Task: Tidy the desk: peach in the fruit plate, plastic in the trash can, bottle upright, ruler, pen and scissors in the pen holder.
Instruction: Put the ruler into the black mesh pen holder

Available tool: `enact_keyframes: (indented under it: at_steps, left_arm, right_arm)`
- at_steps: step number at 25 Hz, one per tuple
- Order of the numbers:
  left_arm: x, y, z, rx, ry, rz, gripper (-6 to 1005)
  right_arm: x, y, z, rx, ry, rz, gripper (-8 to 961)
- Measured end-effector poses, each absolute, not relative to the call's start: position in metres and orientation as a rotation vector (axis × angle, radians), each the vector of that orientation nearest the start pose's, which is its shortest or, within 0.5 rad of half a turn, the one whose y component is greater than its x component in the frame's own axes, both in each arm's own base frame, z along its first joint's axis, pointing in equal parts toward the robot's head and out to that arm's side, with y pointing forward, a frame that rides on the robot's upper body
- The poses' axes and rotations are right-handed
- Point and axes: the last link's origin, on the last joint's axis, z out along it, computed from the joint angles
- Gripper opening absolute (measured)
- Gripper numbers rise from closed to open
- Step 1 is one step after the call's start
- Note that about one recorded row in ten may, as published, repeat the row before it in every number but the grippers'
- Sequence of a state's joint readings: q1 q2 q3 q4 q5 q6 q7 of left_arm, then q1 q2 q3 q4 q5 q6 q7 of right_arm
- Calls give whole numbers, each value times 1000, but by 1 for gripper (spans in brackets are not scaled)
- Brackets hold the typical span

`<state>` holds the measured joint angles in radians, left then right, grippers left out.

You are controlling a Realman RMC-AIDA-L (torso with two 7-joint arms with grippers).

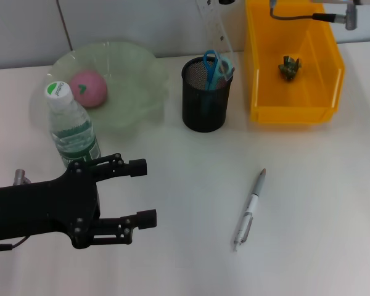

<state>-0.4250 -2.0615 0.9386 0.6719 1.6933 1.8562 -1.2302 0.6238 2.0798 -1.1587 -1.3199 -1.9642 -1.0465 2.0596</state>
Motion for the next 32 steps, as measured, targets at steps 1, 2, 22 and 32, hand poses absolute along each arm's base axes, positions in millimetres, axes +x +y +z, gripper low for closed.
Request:
enact_keyframes:
  at_steps: [1, 2, 22, 32]
  left_arm:
    - [-233, 276, 3, -2905, -285, -1109, 830]
    - [-233, 276, 3, -2905, -285, -1109, 830]
    - [-234, 275, 2, -2902, -283, -1110, 830]
    - [-235, 274, 2, -2901, -290, -1111, 830]
  right_arm:
    - [97, 422, 58, -2420, 402, 587, 380]
    - [101, 426, 54, -2413, 394, 600, 380]
    - [112, 455, 18, -2380, 385, 636, 384]
    - [126, 461, 0, -2368, 409, 615, 386]
